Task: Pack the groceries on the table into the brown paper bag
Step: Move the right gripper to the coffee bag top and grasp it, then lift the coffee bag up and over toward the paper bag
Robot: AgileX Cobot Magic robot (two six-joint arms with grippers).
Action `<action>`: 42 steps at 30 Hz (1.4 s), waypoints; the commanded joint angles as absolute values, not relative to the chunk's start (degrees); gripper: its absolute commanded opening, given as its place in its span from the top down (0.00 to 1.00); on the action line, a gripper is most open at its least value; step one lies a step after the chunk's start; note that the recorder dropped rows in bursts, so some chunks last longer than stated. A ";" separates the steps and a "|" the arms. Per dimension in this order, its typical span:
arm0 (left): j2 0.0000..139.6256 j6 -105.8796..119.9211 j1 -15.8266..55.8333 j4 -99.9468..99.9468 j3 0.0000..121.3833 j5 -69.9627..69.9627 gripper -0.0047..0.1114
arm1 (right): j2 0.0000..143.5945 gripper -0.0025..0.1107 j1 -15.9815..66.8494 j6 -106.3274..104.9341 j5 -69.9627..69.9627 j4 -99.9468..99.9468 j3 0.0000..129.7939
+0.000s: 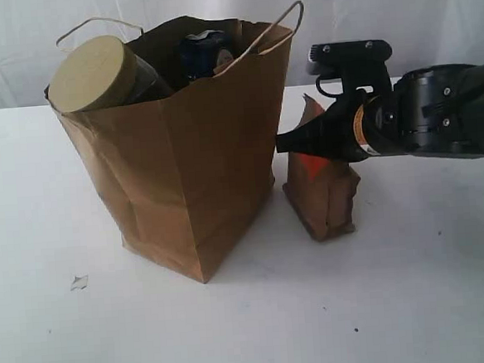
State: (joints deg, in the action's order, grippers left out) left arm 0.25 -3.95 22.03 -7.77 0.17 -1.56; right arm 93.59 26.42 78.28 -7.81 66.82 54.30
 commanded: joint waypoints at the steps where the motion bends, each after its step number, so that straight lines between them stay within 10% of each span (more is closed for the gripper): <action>1: 0.00 -4.03 21.93 -7.82 0.00 -1.57 0.96 | 90.74 0.98 26.20 78.65 -7.64 66.96 54.59; 42: 0.00 -4.03 21.93 -7.82 0.00 -1.57 0.96 | 63.02 0.98 26.20 68.99 -10.49 71.54 68.84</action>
